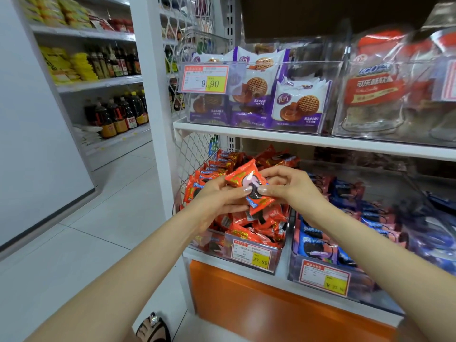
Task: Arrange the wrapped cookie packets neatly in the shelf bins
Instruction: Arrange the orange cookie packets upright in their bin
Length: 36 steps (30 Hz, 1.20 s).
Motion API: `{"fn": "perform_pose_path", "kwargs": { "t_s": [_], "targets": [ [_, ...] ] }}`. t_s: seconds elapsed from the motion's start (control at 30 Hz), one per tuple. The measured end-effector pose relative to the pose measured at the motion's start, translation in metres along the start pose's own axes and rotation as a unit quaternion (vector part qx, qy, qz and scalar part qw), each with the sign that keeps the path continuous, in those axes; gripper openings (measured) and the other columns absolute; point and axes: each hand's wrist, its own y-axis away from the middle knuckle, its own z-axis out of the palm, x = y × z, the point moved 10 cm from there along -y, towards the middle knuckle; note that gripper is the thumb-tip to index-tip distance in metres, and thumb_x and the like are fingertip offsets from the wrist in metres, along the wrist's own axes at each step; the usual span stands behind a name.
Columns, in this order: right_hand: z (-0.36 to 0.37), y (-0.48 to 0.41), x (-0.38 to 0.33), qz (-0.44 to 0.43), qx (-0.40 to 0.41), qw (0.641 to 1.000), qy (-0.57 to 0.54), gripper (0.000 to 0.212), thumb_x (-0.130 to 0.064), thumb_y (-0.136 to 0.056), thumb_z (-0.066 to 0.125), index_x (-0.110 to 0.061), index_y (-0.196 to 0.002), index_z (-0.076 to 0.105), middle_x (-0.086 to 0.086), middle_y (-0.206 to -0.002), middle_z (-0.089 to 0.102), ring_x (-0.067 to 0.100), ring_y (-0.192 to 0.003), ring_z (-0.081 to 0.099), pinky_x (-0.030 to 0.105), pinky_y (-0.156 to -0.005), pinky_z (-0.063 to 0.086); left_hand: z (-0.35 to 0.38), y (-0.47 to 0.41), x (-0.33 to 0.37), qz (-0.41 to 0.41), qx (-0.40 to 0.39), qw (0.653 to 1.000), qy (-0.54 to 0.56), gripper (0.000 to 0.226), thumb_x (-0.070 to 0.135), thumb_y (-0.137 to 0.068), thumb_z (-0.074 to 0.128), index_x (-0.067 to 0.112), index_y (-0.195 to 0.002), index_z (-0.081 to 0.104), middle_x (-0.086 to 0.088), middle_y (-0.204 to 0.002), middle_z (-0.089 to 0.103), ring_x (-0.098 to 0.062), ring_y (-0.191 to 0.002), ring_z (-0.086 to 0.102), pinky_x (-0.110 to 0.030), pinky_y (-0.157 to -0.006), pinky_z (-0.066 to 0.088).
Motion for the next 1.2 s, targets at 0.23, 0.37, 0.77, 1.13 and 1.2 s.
{"fn": "perform_pose_path", "kwargs": {
  "t_s": [0.23,0.37,0.77,1.13,1.2],
  "targets": [
    [-0.017,0.005,-0.018,-0.077,0.056,0.986,0.134,0.015,-0.006,-0.088,0.063,-0.019,-0.093,0.07,0.001,-0.088,0.071,0.013,-0.082,0.068,0.023,-0.074,0.056,-0.049,-0.012,0.063,0.118,0.058,0.909,-0.395,0.027,0.015,-0.082,0.07,0.011,-0.106,0.059,-0.001,-0.091,0.058,-0.014,-0.082,0.055,-0.023,-0.074,0.045],
    [-0.029,0.006,-0.016,-0.092,0.067,0.977,0.178,0.017,-0.005,-0.089,0.06,-0.02,-0.089,0.069,-0.002,-0.084,0.07,0.012,-0.078,0.067,0.018,-0.075,0.053,-0.056,-0.033,0.058,0.062,-0.049,0.747,-0.66,0.038,0.021,-0.079,0.073,0.012,-0.112,0.057,0.0,-0.098,0.058,-0.014,-0.084,0.052,-0.014,-0.062,0.037],
    [-0.011,0.004,-0.018,-0.148,0.022,0.906,0.397,0.017,-0.02,-0.086,0.066,-0.025,-0.102,0.068,-0.011,-0.097,0.063,0.009,-0.094,0.046,0.026,-0.078,0.037,-0.053,-0.049,0.032,0.088,-0.091,0.558,-0.82,0.03,0.028,-0.085,0.065,0.018,-0.11,0.054,0.001,-0.112,0.054,-0.019,-0.103,0.051,-0.027,-0.073,0.039],
    [-0.015,-0.002,0.001,-0.12,-0.01,0.898,0.424,0.018,-0.027,-0.085,0.067,-0.024,-0.103,0.069,-0.01,-0.094,0.06,0.01,-0.098,0.047,0.028,-0.081,0.041,-0.054,-0.041,0.028,0.129,-0.116,0.484,-0.858,0.03,0.027,-0.091,0.054,0.028,-0.12,0.049,0.004,-0.122,0.05,-0.018,-0.112,0.051,-0.031,-0.088,0.042],
    [-0.019,-0.003,0.001,-0.124,0.003,0.899,0.42,0.017,-0.025,-0.085,0.068,-0.023,-0.101,0.07,-0.015,-0.087,0.055,0.008,-0.091,0.046,0.025,-0.077,0.038,-0.057,-0.042,0.027,0.123,-0.099,0.493,-0.856,0.032,0.02,-0.09,0.053,0.027,-0.121,0.048,0.004,-0.123,0.048,-0.019,-0.11,0.052,-0.026,-0.075,0.039]
  ]
}}
